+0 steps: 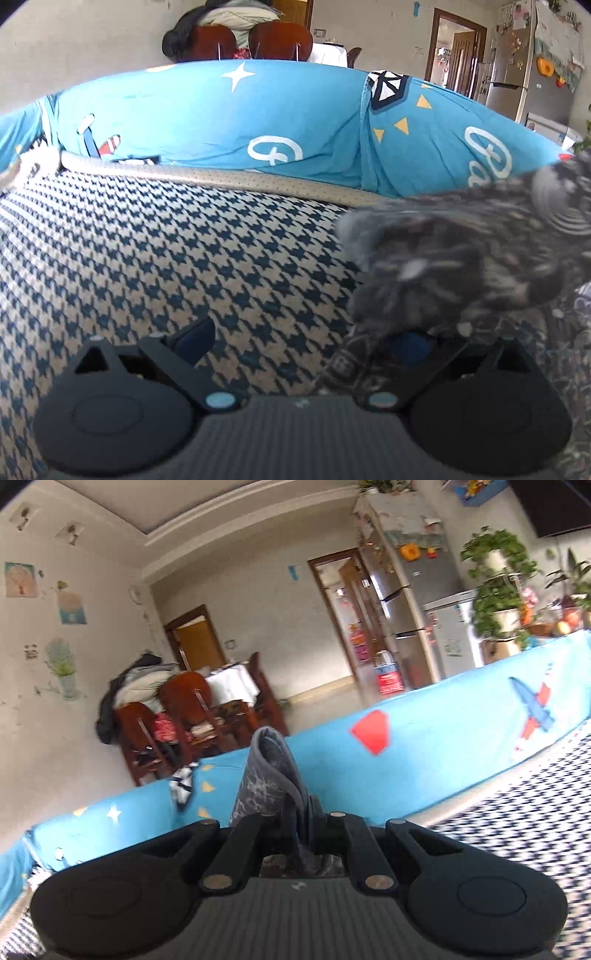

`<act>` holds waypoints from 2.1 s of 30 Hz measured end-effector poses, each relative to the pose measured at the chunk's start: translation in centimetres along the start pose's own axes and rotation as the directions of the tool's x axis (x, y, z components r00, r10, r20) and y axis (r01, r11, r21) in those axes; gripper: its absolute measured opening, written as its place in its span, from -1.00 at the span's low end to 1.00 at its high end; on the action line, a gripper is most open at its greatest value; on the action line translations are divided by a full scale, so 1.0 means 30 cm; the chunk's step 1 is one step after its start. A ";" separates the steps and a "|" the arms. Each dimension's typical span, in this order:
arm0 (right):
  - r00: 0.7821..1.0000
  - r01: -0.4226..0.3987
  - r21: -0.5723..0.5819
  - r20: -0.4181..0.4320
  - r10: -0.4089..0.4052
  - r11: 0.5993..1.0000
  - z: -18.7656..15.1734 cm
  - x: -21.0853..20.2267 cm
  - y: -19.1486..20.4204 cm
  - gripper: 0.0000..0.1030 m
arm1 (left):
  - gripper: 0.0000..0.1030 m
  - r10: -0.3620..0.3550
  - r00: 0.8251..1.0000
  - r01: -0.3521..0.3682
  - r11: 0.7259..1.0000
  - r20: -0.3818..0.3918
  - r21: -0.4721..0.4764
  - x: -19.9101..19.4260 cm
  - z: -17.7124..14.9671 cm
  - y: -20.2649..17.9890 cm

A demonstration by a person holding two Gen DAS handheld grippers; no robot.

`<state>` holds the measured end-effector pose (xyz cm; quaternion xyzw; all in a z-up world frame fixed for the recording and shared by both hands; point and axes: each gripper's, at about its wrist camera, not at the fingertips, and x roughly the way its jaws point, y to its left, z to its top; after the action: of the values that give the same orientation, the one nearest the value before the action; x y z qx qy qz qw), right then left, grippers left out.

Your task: Fold clothes

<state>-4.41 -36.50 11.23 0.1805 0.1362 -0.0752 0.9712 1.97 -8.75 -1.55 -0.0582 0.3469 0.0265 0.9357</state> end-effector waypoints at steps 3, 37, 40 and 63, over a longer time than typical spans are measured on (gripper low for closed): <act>0.997 0.068 -0.027 -0.027 -0.069 0.997 -0.009 -0.020 -0.045 -0.84 | 0.99 0.038 0.999 -0.038 0.999 -0.001 -0.001 0.007 0.000 0.006; 0.877 0.299 0.047 -0.406 -0.255 0.953 -0.163 0.076 -0.365 -0.43 | 1.00 -0.028 1.000 0.028 1.000 0.011 0.011 -0.050 0.004 -0.018; 0.873 0.299 0.025 -0.411 -0.263 0.954 -0.174 0.081 -0.364 -0.43 | 1.00 -0.032 0.999 0.031 0.999 0.009 0.016 -0.050 0.002 -0.022; 0.910 0.232 0.019 -0.357 -0.210 0.973 -0.140 -0.043 -0.202 -0.71 | 1.00 0.014 1.000 -0.014 1.000 -0.016 -0.017 -0.024 0.007 -0.005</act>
<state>-7.81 -40.41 5.83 0.2040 0.3253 -0.1551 0.9102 1.58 -8.87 -0.93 -0.0641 0.3544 0.0355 0.9322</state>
